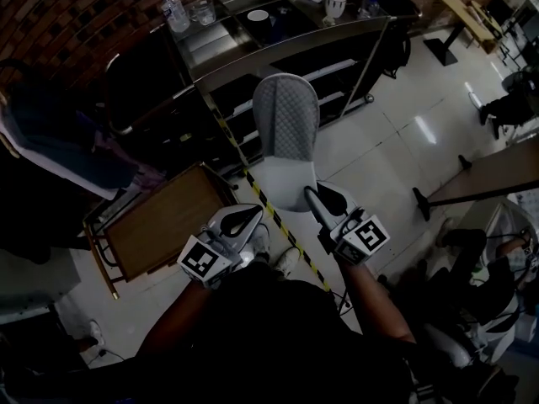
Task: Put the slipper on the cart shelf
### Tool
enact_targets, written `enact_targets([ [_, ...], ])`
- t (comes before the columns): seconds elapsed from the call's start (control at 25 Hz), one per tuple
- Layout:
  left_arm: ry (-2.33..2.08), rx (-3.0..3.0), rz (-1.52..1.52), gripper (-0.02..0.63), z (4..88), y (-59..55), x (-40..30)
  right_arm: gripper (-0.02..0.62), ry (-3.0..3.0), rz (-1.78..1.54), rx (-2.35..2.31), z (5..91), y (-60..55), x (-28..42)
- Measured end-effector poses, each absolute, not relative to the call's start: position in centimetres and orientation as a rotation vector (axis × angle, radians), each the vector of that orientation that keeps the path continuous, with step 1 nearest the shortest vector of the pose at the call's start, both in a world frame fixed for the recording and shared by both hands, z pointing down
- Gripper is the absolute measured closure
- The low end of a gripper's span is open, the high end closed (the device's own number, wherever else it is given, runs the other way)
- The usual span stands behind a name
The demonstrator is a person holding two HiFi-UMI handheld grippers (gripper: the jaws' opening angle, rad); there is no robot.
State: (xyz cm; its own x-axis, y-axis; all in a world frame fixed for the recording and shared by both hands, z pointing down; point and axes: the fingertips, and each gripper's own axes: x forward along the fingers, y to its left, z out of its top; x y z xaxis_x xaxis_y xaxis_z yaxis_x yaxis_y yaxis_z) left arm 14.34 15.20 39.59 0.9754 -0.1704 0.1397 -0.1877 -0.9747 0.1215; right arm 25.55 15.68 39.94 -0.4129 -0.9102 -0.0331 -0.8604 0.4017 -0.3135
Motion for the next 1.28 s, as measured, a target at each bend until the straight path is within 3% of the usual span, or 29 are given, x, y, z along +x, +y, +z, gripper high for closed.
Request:
enact_targets([
  [1.28, -0.156, 2.945, 0.110, 0.603, 43.6, -1.5, 16.6, 0.543, 2.463, -0.948, -1.632, 54.3, 3.1, 24.7],
])
